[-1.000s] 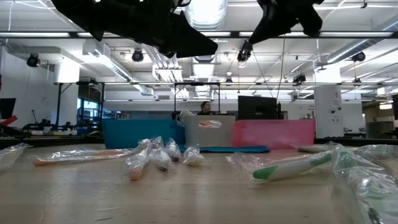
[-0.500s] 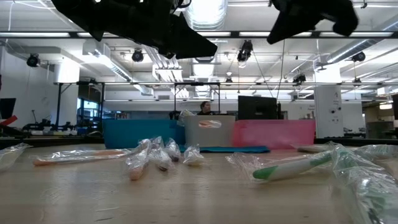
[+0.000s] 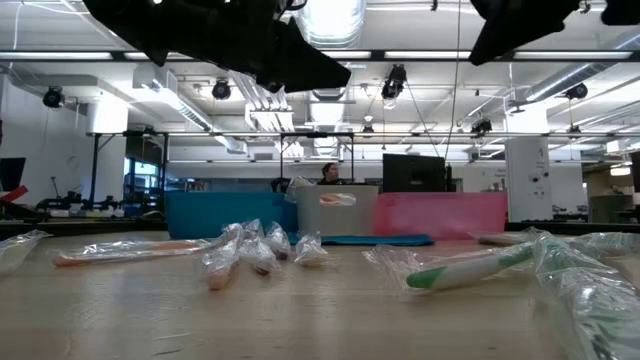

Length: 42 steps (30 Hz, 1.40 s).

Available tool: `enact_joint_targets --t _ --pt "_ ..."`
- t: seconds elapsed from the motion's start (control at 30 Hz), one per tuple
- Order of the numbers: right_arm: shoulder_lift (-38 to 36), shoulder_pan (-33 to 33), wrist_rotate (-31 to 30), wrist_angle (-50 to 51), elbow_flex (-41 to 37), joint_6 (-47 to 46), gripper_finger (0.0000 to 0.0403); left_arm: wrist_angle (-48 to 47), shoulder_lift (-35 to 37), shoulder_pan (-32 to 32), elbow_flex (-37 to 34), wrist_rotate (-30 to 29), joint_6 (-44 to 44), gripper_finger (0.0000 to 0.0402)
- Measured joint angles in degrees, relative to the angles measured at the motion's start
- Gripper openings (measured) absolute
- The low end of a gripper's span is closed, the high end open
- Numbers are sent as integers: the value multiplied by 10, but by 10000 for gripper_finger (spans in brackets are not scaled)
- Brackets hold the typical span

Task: Pick & Place Toothbrushes
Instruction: Put the orange toothbrush into the white bin

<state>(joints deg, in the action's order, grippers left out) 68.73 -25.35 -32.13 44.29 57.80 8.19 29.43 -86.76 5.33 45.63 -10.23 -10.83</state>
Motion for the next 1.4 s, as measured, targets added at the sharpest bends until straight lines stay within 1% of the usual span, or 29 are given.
enact_joint_targets --t 0.13,0.2,0.23,0.3,0.4,0.5,0.6,0.73,0.93,1.1,1.23,1.33,1.4 --pt "0 -22 -12 25 0 -4 8 8 0 0 1 9 9 218" --pt "0 -30 -25 31 0 -8 8 -18 0 2 1 15 43 218" --pt "0 -31 -28 34 0 -9 8 -41 0 3 2 21 45 218" --pt "0 -33 -28 38 0 -9 8 -128 7 3 10 28 10 218" --pt "0 -33 -28 37 -1 -13 8 -305 22 4 43 28 -49 218" --pt "0 -33 -28 39 -1 -9 8 -466 27 13 81 28 -41 218" --pt "0 -33 -28 39 -2 -8 8 -582 27 41 111 25 -34 218" --pt "0 -33 -28 39 -2 -7 8 -650 27 103 129 11 -32 218" --pt "0 -33 -29 39 -2 -5 8 -660 27 217 133 -14 -33 218" --pt "0 -32 -30 39 -2 -5 8 -640 22 286 133 -23 14 218" --pt "0 -32 -33 39 -2 4 8 -616 -2 319 136 -26 21 218" --pt "0 -32 -41 38 -2 7 8 -611 -30 326 144 -24 22 218" --pt "0 -32 -41 38 -2 7 8 -610 -50 328 154 -12 23 218"
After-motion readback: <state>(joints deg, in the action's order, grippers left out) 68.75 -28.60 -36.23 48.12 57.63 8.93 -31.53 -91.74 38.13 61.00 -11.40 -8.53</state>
